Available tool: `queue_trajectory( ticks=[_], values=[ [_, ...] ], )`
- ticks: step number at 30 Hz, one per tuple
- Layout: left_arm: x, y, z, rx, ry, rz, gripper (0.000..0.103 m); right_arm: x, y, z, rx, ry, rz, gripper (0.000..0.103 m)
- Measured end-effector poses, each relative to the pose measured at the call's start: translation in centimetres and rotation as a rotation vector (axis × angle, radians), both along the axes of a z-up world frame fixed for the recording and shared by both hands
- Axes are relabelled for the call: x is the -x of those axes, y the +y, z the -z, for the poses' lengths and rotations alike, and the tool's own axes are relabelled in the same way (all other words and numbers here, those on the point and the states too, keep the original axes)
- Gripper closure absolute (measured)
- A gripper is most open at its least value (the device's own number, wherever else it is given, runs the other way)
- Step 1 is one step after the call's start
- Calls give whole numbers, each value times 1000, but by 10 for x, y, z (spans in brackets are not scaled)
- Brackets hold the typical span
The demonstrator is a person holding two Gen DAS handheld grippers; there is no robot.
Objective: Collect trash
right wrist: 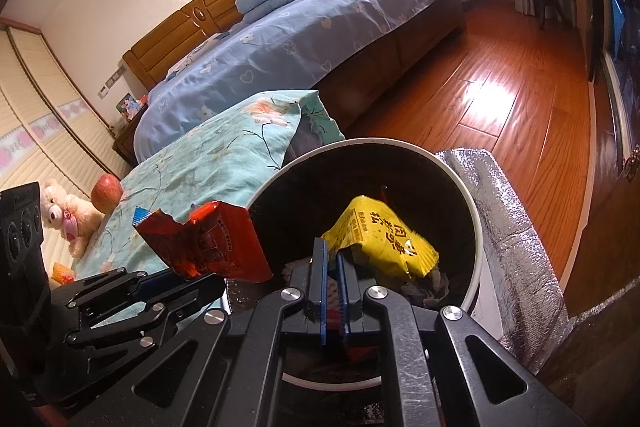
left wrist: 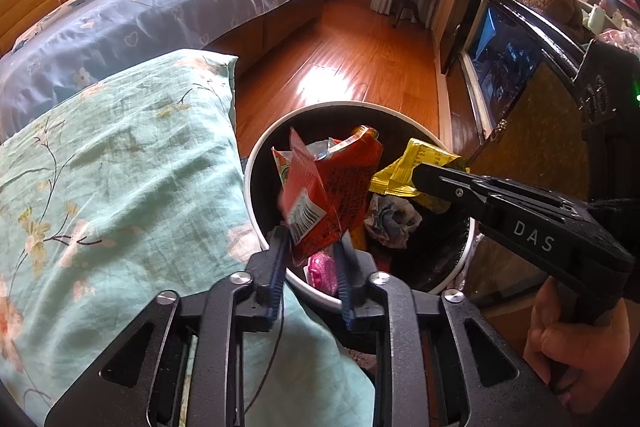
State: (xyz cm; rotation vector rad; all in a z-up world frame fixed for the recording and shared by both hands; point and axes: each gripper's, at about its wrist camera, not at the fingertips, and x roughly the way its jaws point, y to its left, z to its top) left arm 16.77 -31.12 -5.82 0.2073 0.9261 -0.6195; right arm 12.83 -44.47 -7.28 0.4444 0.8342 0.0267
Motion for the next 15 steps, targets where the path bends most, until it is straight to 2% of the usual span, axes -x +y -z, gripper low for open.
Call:
queue_trajectory(
  ticks=[1,3,5,15],
  values=[
    [0,1,-1,2,0,-1,74,0,0,0,-2,2,1,95],
    [1,5,-2,11,2,-6,67,0,-2,1,-10,9,9,86],
    [2,10,-4,18,0,-10,62,2,-3,1,-26,5,19,62],
    [15,64,-9,58,4,-87,60,13,4,-10,-4,-17,32,60]
  ],
)
